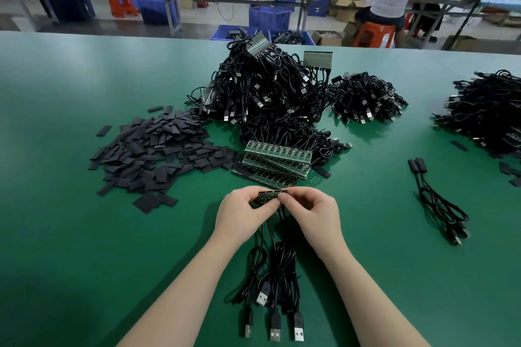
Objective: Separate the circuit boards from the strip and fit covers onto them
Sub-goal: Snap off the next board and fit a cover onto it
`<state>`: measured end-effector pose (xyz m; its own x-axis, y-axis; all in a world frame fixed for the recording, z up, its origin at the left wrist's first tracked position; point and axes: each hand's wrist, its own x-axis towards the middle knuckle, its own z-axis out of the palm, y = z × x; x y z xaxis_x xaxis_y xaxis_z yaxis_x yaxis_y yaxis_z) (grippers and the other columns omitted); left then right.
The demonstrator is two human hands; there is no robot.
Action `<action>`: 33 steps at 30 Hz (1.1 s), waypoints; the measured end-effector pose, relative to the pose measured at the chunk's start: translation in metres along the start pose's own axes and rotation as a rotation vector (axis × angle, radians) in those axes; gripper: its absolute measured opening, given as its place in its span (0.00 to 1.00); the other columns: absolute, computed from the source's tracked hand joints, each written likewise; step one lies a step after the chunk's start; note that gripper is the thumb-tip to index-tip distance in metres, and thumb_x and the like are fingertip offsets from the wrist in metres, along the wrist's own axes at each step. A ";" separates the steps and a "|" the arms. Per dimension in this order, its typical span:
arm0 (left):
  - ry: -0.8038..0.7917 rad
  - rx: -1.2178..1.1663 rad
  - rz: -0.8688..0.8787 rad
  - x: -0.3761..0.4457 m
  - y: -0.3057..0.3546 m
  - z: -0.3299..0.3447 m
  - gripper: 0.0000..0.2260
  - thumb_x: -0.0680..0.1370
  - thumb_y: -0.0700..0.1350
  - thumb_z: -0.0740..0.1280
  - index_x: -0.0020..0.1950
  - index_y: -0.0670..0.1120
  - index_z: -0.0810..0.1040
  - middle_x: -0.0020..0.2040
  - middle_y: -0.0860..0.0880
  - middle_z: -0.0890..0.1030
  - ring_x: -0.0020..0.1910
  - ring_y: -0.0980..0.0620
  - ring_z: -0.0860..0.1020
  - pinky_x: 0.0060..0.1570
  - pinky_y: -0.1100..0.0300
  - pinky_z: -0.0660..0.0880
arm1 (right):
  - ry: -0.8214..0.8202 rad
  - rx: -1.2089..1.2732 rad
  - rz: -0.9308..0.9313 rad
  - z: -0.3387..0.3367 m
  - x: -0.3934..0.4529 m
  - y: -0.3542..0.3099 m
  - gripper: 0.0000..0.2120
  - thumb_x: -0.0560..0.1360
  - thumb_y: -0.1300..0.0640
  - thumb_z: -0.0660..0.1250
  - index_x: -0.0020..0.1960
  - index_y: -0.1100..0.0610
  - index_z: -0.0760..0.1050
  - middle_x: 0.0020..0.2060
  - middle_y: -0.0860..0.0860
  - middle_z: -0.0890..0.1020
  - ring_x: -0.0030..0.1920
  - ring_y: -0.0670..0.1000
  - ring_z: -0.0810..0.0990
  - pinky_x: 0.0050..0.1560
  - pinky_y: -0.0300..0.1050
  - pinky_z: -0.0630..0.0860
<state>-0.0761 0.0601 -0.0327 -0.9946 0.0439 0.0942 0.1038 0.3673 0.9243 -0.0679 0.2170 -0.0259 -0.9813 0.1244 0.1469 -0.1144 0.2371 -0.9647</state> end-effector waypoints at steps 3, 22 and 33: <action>0.025 0.001 -0.004 0.001 -0.001 0.000 0.11 0.66 0.64 0.69 0.44 0.64 0.83 0.42 0.62 0.84 0.46 0.60 0.82 0.49 0.49 0.80 | 0.025 -0.015 -0.020 0.001 -0.001 0.001 0.07 0.72 0.55 0.76 0.40 0.44 0.83 0.38 0.39 0.85 0.40 0.40 0.82 0.42 0.30 0.75; 0.079 0.102 0.014 0.001 -0.004 0.002 0.04 0.69 0.54 0.72 0.40 0.57 0.84 0.35 0.61 0.83 0.36 0.57 0.81 0.38 0.53 0.79 | 0.066 -0.163 -0.125 0.007 -0.006 0.005 0.08 0.73 0.58 0.75 0.39 0.48 0.79 0.35 0.42 0.82 0.38 0.41 0.79 0.40 0.32 0.74; 0.094 0.139 -0.003 0.000 -0.003 0.002 0.08 0.72 0.58 0.73 0.49 0.65 0.80 0.47 0.62 0.83 0.50 0.63 0.79 0.47 0.61 0.77 | 0.267 0.023 -0.031 0.002 -0.006 0.006 0.07 0.77 0.56 0.71 0.41 0.49 0.77 0.34 0.39 0.81 0.35 0.39 0.77 0.37 0.29 0.71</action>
<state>-0.0761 0.0602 -0.0365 -0.9904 -0.0423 0.1316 0.0939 0.4929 0.8650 -0.0632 0.2157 -0.0333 -0.9022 0.3676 0.2256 -0.1501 0.2229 -0.9632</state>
